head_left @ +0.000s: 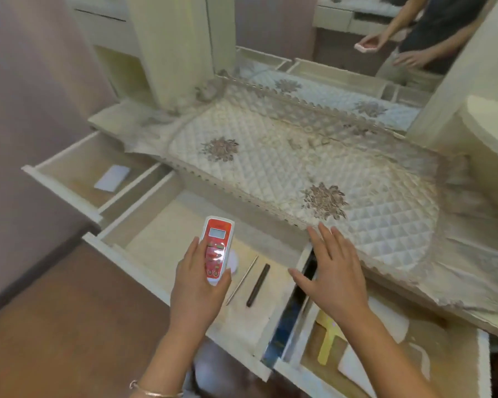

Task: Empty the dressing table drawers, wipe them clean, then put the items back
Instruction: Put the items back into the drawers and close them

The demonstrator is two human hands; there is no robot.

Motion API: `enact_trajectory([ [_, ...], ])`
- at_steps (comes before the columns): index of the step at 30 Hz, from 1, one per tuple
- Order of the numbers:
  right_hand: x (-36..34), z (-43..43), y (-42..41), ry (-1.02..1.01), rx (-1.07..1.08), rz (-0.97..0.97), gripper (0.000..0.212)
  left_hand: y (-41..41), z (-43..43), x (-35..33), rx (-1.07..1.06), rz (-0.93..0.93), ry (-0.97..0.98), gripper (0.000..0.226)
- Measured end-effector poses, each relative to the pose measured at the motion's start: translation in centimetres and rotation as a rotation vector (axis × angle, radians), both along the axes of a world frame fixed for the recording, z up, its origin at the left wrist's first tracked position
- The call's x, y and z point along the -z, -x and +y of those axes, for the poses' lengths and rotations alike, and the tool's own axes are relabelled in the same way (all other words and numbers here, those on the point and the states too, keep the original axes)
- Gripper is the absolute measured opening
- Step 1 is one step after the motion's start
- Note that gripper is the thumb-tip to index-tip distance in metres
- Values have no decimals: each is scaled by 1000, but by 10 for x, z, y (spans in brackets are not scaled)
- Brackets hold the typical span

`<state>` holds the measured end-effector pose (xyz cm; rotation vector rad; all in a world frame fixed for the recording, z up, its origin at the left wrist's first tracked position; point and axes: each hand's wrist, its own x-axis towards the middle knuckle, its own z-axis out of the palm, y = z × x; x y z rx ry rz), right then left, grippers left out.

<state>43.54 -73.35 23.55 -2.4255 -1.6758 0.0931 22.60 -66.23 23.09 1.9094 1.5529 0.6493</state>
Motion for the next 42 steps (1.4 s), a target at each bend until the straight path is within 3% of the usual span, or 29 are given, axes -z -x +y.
enact_trajectory([
  [7,-7,112,116,-66,-213,79,81,131,82,-9,-194,9,-42,71],
  [14,-8,213,244,-92,-239,109,77,260,181,-17,-174,31,-100,68],
  [19,-12,266,293,-95,-246,115,76,305,239,-16,-192,26,-67,65],
  [29,12,374,303,-74,-163,130,74,290,363,11,-70,69,13,69],
  [42,60,433,256,10,99,100,71,210,464,110,263,359,275,68],
])
